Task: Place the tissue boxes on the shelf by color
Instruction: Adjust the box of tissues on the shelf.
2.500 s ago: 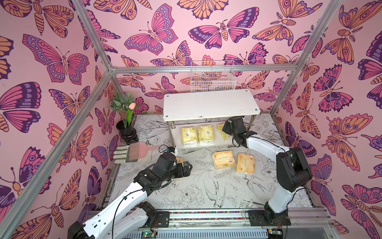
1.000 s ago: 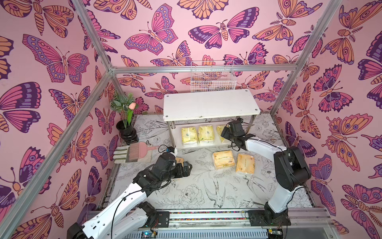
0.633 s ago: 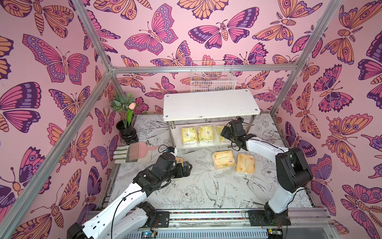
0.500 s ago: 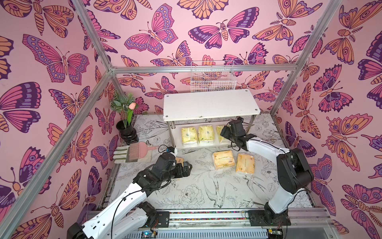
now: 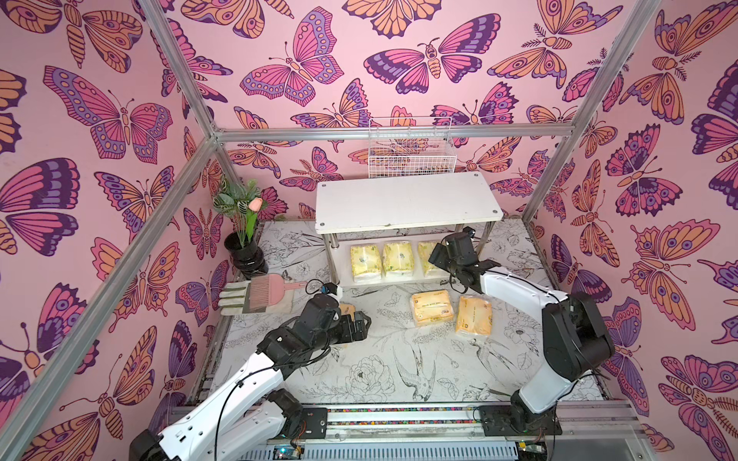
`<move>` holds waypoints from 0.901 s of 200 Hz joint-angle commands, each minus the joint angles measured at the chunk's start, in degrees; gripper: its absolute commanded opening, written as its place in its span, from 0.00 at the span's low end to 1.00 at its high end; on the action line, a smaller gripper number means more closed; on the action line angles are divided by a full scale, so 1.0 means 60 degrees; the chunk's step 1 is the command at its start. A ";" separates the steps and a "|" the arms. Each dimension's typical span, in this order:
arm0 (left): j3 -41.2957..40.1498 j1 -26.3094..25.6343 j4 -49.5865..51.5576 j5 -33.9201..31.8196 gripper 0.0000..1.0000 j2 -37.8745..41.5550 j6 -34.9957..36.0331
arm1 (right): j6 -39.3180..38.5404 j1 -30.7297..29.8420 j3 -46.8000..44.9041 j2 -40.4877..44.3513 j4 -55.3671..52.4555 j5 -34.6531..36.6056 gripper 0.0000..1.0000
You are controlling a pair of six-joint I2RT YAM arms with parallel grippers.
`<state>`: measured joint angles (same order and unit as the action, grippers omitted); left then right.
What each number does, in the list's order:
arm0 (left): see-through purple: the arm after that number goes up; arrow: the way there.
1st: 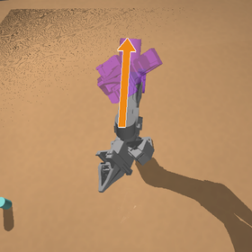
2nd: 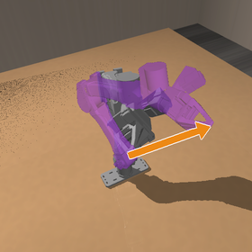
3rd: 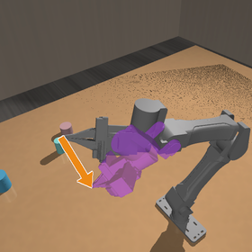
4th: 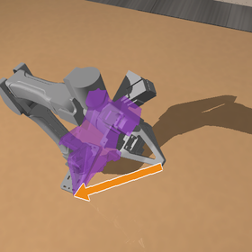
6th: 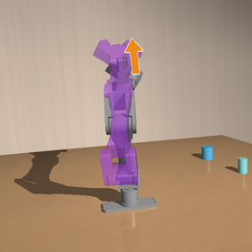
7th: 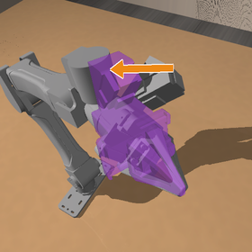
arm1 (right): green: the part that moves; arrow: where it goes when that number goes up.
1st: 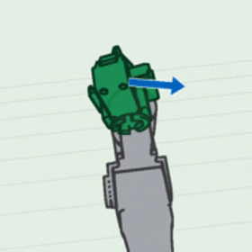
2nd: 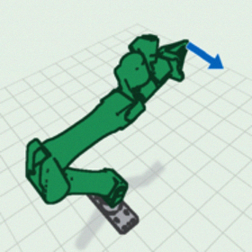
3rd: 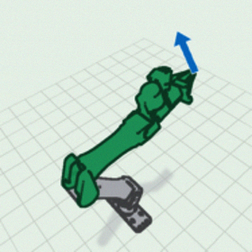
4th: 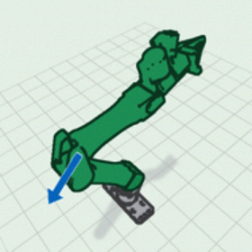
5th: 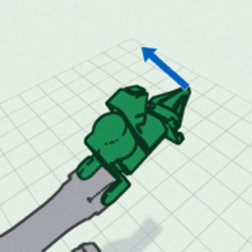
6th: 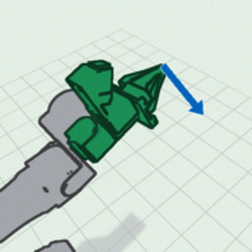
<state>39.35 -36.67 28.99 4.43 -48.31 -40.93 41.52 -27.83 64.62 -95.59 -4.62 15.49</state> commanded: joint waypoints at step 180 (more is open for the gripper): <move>0.1349 0.2244 0.2461 -0.0857 1.00 0.0716 0.1168 | 0.0366 -0.0034 -0.1349 0.1230 -0.0403 -0.3823 0.89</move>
<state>47.20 -23.86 41.89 -1.54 -44.88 -34.98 42.39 -27.83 54.68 -86.19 -8.88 -5.91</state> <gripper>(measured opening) 0.998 0.893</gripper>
